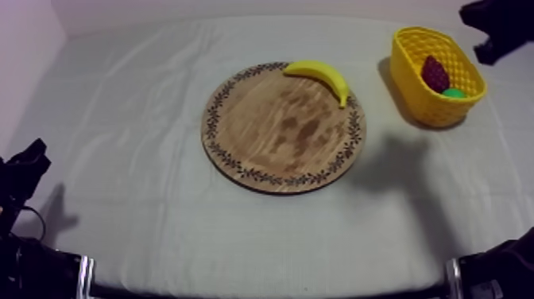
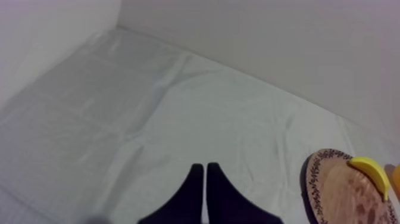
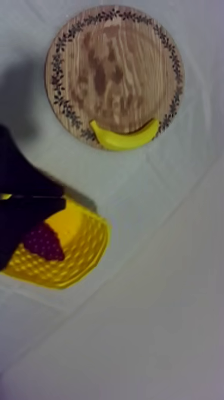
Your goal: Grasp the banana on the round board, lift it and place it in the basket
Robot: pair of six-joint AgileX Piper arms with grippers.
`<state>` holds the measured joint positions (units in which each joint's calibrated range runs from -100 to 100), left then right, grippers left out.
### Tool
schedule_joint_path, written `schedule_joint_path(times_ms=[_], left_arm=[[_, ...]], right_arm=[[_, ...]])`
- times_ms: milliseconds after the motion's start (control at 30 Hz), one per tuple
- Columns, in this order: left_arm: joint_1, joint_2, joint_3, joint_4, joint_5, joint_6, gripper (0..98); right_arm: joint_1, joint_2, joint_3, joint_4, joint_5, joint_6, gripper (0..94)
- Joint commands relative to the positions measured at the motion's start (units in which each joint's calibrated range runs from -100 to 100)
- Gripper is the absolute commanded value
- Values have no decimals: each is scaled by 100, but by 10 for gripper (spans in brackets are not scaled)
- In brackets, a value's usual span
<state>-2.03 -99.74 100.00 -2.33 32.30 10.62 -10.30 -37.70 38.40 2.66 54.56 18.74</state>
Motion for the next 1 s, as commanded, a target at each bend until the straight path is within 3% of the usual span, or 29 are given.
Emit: schedule_joint_path(times_ms=[0, 167, 433, 833, 900, 967], left_arm=[[-3, 0, 0, 1, 3, 1, 1], [-3, 0, 0, 1, 3, 1, 1], [-3, 0, 0, 1, 3, 1, 1], [-3, 0, 0, 1, 3, 1, 1], [-3, 0, 0, 1, 3, 1, 1], [-3, 0, 0, 1, 3, 1, 1]], right_arm=[[-234, 921, -721, 149, 147, -138, 7], [-601, 1968, -1510, 366, 635, -289, 7], [-835, 3285, -2261, 366, 1101, -288, 7], [-842, 4669, -2860, 512, 1146, -474, 7], [-828, 4825, -2920, 556, 1128, -503, 36], [-822, 4940, -2937, 602, 1097, -526, 171]])
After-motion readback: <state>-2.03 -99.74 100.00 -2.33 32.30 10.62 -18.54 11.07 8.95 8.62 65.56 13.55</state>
